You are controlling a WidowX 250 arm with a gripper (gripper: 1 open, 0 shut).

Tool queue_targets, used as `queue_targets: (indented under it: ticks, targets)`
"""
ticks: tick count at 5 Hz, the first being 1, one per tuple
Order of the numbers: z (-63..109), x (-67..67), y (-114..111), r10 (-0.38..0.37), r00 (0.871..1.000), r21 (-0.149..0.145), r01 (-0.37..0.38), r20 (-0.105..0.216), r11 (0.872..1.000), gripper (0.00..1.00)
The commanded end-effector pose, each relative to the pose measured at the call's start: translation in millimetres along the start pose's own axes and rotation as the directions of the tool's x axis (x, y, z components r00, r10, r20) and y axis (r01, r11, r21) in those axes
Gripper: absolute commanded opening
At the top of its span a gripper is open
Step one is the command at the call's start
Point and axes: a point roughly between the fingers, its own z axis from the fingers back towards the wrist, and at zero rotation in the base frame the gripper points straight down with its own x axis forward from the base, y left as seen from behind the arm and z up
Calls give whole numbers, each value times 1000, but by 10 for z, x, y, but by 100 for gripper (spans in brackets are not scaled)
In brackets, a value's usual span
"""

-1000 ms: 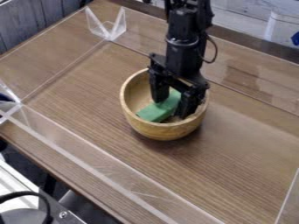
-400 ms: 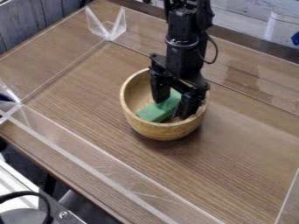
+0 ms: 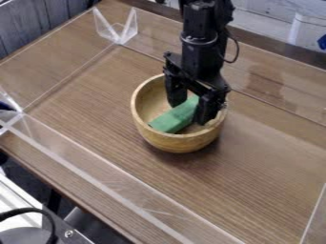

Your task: Remove the green block from inside the brown bowl and put it on the table

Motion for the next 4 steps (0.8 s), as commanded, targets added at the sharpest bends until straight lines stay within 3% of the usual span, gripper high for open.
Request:
queue_targets:
  ticks: [1,4]
  targets:
    - [47,77,22,-8,999,8,8,32,1000,100]
    - [109,40,1,-12,999,8,11,49,1000,100]
